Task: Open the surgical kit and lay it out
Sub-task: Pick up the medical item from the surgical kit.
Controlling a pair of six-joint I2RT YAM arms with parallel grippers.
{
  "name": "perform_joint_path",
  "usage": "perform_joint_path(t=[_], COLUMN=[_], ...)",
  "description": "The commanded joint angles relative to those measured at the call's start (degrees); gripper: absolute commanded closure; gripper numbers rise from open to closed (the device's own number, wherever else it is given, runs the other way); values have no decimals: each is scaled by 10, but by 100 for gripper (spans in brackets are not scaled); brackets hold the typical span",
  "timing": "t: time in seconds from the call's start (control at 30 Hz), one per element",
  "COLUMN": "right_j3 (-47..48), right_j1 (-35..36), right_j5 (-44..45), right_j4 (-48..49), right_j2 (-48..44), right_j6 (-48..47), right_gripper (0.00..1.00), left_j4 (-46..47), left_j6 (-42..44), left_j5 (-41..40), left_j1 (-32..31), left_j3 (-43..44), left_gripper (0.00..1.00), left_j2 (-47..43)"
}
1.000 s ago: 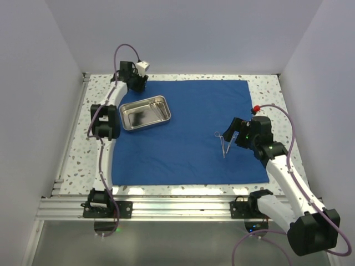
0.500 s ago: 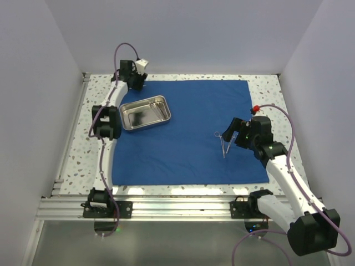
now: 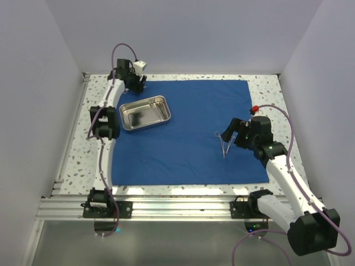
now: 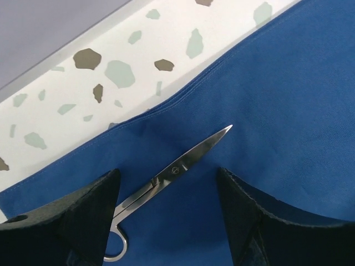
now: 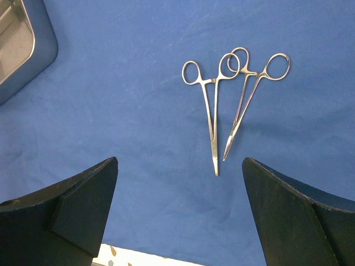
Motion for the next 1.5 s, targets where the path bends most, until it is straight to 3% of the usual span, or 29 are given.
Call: perform_joint_path(t=[0.0,0.13,0.2,0.33,0.43,0.5,0.57,0.9,1.07,1.23,1.47], right_j3=[-4,-3,-2,-3,-4,-4,-5,-6,-5,-6,-5], right_j1=[2,1,1,2,2,2,1,1,2,1,2], right_j5=[-13,-13,-12,-10,-5,-5,-3,6,12,20,23], right_j4=[19,18,16,13,12,12,12,17,18,23,24], right_j2=[-7,-7,-10,-20,-22,-22,-21,-14,-6,-1,8], right_j6=[2,2,2,1,1,2,1,2,1,2,2], right_gripper=[1,1,1,1,1,1,1,1,1,1,1], left_j4=[-200,-244,-234,-270,-243,-210,-159,45,177,274,282], left_j6=[15,12,0,-22,-38,-53,-75,-186,-235,-251,-258], left_j5=[27,30,13,-19,-22,-49,-99,-190,-260,-266,-263], left_j1=[-16,-22,-22,-23,-24,-23,-19,17,23,27,27], left_j3=[-25,-46,-92,-74,-72,-87,-88,-167,-279,-355,-353], left_gripper=[30,67,67,69,78,93,100,100,100,100,100], left_j2=[48,12,-6,25,25,15,4,-96,-182,-244,-250])
